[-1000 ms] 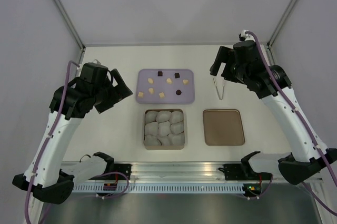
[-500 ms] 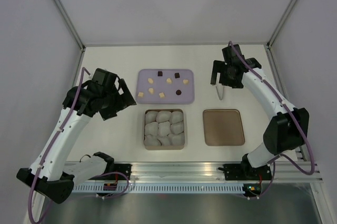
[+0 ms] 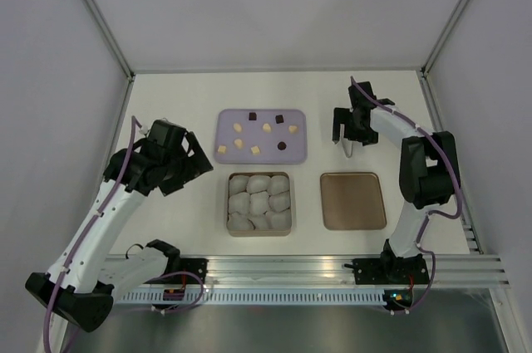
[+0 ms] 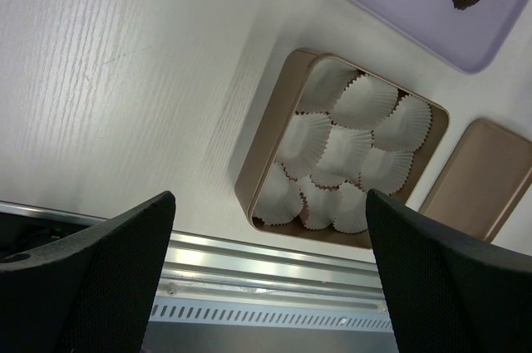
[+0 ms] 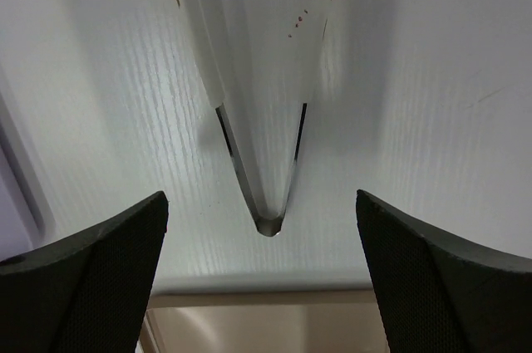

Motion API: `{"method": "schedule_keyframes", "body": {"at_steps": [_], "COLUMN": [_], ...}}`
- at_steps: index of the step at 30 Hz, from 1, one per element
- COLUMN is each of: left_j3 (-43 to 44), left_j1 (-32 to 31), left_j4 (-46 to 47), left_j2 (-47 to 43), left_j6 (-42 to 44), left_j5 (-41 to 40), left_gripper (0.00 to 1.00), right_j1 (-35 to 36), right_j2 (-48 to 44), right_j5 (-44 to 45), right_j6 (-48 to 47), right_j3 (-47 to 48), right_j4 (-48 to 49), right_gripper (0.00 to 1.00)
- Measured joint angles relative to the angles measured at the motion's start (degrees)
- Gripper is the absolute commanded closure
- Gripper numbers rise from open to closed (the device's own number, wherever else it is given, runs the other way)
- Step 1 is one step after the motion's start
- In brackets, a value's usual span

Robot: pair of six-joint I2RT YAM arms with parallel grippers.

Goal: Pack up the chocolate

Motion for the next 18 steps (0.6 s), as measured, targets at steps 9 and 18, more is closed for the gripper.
{"method": "schedule_keyframes", "body": {"at_steps": [9, 18], "left_j3": [-2.6, -3.0], "left_j1": [0.0, 0.0], "left_j4": [1.2, 1.8], "left_j2": [-0.1, -0.2], "left_j6": [-1.3, -1.6], "left_j5": [-0.5, -1.5], "left_gripper": [0.0, 0.0], "right_j1": [-0.3, -0.3], "right_j2": [7.2, 8.1], "right_j5": [-0.4, 1.7], "right_j6": [-1.2, -1.2], "right_j3": [3.5, 4.1], "right_j4": [3.0, 5.1], "right_gripper": [0.02, 0.07]}}
